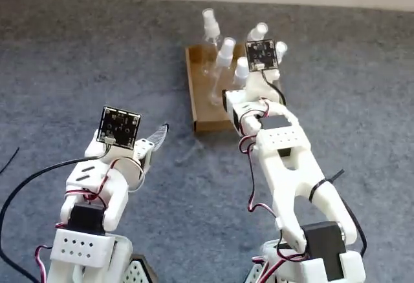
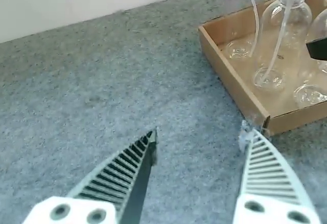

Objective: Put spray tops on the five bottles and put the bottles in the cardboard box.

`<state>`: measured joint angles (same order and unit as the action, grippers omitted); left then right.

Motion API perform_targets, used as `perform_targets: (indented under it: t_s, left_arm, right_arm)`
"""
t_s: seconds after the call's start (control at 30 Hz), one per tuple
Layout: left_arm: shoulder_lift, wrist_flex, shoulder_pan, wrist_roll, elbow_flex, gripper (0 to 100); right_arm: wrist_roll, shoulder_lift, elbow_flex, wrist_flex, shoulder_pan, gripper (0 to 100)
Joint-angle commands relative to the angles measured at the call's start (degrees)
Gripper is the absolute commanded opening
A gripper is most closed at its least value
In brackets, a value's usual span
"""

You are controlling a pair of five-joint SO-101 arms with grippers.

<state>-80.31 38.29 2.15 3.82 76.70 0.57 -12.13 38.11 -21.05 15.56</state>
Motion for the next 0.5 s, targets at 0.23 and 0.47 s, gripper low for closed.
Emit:
perform_targets:
  t_s: [0.23, 0.47]
  left_arm:
    - [0.13, -1.23, 1.10, -0.44, -0.57, 25]
    - [0.13, -1.32, 1.10, -0.35, -0.57, 25]
  right_arm:
    - [-0.18, -2.07, -2.51, 1.27, 2.33, 21.7]
    - [-0.18, -2.07, -2.51, 1.19, 2.51, 22.0]
